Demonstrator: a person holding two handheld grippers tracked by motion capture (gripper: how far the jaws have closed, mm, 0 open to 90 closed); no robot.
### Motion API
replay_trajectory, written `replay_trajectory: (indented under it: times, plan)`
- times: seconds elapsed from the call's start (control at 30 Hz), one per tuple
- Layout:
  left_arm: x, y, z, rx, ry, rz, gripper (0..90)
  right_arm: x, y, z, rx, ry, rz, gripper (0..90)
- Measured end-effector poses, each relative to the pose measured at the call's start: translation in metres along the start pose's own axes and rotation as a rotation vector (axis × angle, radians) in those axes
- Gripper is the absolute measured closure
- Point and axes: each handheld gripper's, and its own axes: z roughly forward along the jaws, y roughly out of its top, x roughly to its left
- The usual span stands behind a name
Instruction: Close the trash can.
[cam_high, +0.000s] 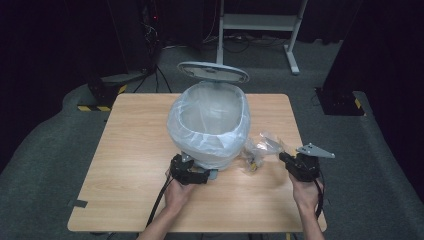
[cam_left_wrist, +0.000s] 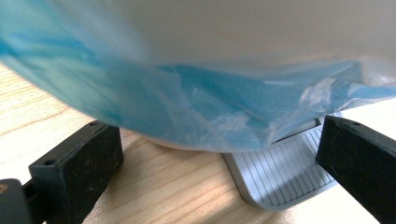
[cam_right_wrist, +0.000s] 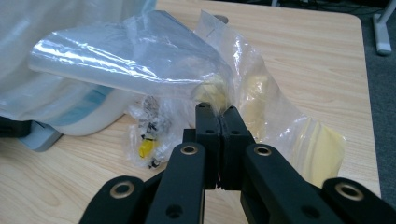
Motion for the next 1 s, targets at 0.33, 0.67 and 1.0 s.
replay_trajectory:
  times: [0.33,0.67,1.0]
  plan:
    - [0.000,0.000,0.000,-0.001,0.002,0.001,0.8,0.007,0.015,-0.017,-0.027,0.026,-0.006,88.8]
    - [0.000,0.000,0.000,-0.001,-0.001,-0.001,0.7,0.014,0.031,-0.030,-0.047,0.061,-0.016,88.9]
    - [0.000,0.000,0.000,-0.001,0.000,-0.002,0.7,0.022,0.047,-0.040,-0.068,0.100,-0.023,89.0]
